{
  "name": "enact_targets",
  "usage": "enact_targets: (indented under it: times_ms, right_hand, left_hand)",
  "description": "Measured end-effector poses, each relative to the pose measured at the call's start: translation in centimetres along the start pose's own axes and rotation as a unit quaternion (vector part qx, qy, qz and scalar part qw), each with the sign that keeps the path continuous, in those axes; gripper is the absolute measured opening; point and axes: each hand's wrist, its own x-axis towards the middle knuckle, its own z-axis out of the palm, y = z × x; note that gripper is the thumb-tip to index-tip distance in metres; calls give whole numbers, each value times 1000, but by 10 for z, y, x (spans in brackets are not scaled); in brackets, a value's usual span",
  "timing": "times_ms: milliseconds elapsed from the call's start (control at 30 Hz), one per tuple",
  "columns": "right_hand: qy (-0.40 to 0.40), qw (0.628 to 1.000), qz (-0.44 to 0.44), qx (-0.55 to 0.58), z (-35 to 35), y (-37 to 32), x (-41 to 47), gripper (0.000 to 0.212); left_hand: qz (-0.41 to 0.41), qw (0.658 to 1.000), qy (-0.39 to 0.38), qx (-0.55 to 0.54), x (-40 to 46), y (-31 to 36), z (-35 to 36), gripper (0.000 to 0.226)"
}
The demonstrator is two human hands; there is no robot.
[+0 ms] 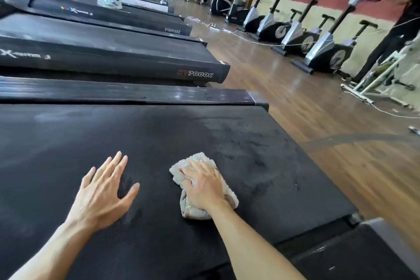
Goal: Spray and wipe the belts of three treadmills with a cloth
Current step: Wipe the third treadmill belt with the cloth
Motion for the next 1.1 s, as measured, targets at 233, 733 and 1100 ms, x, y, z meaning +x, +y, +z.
enact_targets:
  times_ms: [233,733,1100]
  right_hand:
    - [-130,989,-20,-65,-53,13,-65,22]
    - [-182,979,-4,-88,-68,13,-123,66]
    - [-204,978,8,-34,-60,22,-117,81]
  left_hand:
    - [-26,999,35,-9,-88,69,-41,98]
    - [48,998,35,23,-140,171,-85,88]
    - [40,999,23,12,-111,182,-60,81]
